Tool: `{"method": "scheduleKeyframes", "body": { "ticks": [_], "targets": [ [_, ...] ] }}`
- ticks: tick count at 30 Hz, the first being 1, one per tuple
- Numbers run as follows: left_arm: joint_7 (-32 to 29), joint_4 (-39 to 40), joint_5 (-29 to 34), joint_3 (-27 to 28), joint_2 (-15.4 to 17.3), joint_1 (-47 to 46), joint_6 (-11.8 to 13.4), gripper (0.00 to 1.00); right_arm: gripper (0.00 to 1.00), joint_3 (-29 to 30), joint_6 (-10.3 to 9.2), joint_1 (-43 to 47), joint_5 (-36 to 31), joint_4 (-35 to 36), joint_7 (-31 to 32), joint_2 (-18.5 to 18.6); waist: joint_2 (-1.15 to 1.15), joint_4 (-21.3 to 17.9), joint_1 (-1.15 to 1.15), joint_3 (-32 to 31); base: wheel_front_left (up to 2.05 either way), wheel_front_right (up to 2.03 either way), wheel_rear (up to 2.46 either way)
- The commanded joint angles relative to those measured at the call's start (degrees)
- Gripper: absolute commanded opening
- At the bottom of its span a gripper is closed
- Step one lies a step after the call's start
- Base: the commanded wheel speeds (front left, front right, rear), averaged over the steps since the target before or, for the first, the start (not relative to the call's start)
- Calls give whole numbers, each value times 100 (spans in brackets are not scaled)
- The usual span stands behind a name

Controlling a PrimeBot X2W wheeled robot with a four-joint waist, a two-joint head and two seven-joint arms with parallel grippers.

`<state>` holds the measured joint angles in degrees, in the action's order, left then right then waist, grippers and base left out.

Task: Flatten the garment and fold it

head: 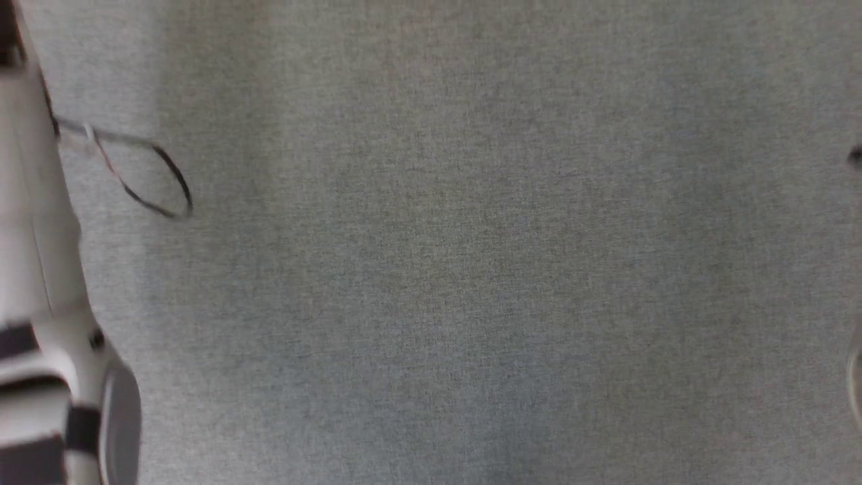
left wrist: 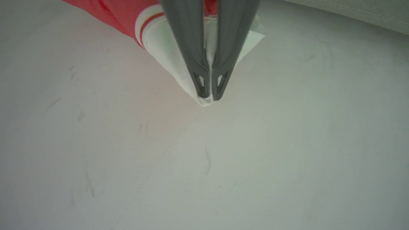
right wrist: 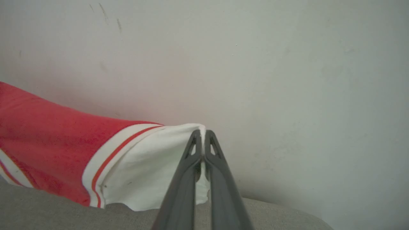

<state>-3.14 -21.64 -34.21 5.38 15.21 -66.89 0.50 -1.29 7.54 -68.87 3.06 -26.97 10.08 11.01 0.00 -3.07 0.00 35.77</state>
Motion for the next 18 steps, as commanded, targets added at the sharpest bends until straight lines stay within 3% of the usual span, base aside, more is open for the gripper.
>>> {"method": "scheduleKeyframes", "body": {
  "ticks": [1,11,16,18],
  "targets": [
    [-31,261,-117,125,18,337,7,0,0,-34,-5,307,189,252,50,86,0,-59,0,-437,0,0,0],
    [-654,2485,-568,655,-201,2962,431,0,0,507,-5,2629,1008,2341,838,286,0,-252,0,-1126,0,0,0],
    [-843,3335,-653,699,-475,4422,531,0,0,1051,-5,3951,1162,3221,1115,-25,0,-269,0,-1440,0,0,0],
    [-923,3639,-646,649,-572,5180,495,0,0,1324,-5,4720,1268,3560,1231,-316,0,-235,0,-1608,0,0,0]
  ]
}}
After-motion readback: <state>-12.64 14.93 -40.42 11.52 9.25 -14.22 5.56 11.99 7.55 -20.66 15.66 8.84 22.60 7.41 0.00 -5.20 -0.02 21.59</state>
